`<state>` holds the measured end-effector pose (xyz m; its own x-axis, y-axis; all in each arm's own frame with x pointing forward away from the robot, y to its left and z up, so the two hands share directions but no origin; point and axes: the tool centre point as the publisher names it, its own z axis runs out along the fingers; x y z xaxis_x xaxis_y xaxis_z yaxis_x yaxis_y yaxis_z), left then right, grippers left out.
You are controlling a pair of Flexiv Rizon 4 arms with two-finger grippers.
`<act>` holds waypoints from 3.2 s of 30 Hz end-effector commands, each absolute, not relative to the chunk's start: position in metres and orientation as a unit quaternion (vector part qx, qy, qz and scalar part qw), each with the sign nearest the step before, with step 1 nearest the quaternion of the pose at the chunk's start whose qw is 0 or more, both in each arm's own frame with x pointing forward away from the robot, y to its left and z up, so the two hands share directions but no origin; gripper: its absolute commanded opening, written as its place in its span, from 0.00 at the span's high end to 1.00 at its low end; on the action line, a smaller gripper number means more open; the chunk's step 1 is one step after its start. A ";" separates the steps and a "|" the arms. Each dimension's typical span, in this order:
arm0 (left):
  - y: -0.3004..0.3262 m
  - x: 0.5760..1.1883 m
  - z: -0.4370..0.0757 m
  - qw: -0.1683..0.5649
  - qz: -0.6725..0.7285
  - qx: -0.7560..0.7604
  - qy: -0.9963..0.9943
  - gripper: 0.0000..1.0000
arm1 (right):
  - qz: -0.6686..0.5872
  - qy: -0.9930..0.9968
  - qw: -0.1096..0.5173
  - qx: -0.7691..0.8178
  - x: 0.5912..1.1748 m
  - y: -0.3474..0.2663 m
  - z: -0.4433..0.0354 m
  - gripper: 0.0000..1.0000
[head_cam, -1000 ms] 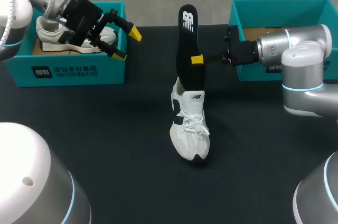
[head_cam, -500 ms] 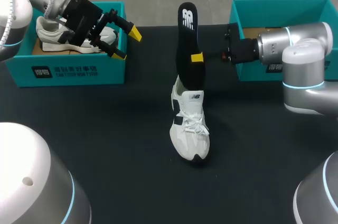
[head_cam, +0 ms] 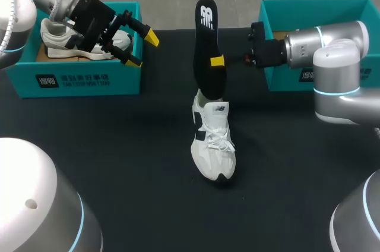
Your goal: Take the shoe out of the shoebox, open the shoe tongue, remove and reinsert the insole, then place the shoe into the shoebox
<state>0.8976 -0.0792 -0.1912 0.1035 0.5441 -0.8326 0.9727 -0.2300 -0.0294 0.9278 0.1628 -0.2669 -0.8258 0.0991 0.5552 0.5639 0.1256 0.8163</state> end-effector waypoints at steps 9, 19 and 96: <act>-0.079 0.898 -0.191 0.282 -0.378 0.688 0.552 0.00 | -0.629 -0.715 0.192 -0.236 0.921 0.171 -0.278 1.00; -0.079 0.898 -0.191 0.282 -0.378 0.688 0.552 0.00 | -0.631 -0.709 0.193 -0.249 0.912 0.172 -0.289 1.00; -0.079 0.898 -0.191 0.282 -0.378 0.688 0.552 0.00 | -0.625 -0.716 0.210 -0.232 0.879 0.161 -0.317 0.64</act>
